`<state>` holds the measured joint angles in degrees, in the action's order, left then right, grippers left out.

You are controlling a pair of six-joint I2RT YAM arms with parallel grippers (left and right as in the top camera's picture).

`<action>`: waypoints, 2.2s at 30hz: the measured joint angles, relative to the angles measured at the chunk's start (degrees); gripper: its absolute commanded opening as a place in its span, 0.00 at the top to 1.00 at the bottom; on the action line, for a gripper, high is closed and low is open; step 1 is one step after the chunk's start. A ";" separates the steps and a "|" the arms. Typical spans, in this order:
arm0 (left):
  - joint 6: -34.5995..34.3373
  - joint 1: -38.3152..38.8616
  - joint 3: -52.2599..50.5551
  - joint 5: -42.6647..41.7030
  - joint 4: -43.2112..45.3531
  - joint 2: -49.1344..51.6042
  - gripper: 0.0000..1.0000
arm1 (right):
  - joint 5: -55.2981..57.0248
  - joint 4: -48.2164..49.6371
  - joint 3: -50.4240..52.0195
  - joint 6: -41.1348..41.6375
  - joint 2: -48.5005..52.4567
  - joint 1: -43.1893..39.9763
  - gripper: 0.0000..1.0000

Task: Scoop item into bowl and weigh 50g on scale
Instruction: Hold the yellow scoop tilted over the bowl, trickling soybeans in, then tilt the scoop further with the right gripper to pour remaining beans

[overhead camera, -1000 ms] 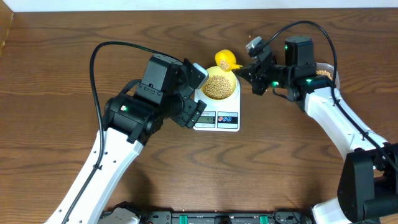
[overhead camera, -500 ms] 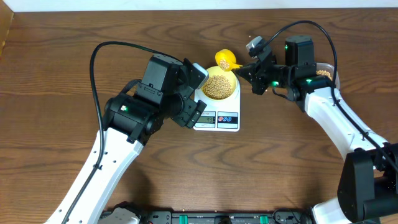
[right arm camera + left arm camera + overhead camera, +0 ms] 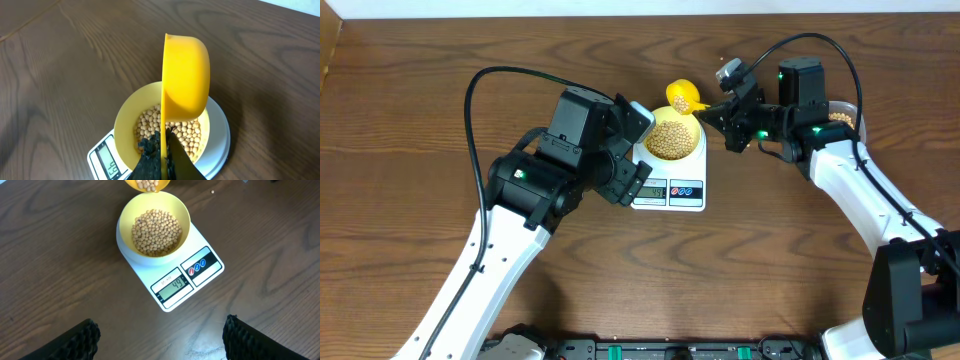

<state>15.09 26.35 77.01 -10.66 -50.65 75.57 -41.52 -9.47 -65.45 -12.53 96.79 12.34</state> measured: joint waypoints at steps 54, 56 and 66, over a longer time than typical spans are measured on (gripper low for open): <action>0.00 0.00 0.00 0.00 0.00 0.00 0.19 | 0.00 -2.12 -0.02 0.00 0.00 0.72 0.99; 0.00 0.00 0.00 0.00 0.00 0.00 0.19 | 0.02 -3.13 0.00 -0.24 0.00 0.72 0.99; 0.00 0.00 0.00 0.00 0.00 0.00 0.19 | -0.02 0.07 0.00 -0.48 0.00 0.74 0.99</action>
<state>15.09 26.35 77.01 -10.66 -50.65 75.57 -41.54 -9.41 -65.45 -13.02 96.79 13.08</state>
